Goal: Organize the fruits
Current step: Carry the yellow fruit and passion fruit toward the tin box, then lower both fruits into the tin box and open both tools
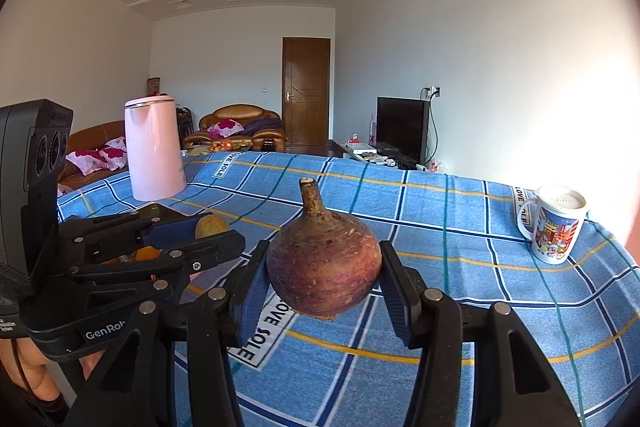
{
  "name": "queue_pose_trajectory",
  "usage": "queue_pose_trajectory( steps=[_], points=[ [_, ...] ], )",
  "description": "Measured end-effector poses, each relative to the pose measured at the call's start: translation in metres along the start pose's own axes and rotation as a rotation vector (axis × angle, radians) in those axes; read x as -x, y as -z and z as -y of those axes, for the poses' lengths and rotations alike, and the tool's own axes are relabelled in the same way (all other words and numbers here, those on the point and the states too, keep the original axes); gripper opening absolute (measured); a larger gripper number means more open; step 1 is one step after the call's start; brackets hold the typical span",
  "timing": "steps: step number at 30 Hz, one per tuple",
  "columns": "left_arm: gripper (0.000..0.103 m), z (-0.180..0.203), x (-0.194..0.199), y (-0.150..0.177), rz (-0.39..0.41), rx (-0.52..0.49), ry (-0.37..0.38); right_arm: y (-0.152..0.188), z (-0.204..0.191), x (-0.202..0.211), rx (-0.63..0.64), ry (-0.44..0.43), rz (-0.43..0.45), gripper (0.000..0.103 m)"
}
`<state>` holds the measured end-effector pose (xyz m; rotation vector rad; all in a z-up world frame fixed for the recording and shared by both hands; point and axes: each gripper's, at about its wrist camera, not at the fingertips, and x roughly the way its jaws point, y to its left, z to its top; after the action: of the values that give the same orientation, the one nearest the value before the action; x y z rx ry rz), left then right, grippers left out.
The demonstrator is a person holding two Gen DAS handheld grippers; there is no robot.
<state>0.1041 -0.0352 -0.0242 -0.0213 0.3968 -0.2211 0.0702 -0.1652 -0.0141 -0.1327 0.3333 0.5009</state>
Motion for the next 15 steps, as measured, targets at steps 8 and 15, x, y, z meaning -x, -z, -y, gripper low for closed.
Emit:
queue_pose_trajectory(
  steps=[8,15],
  points=[
    [0.031,-0.036,0.030,0.002,0.005,0.052,-0.063,-0.012,-0.043,-0.012,0.008,-0.116,-0.007,0.054],
    [0.031,-0.064,0.054,0.008,0.015,0.084,-0.129,-0.020,-0.078,-0.023,0.037,-0.186,-0.019,0.054]
  ],
)
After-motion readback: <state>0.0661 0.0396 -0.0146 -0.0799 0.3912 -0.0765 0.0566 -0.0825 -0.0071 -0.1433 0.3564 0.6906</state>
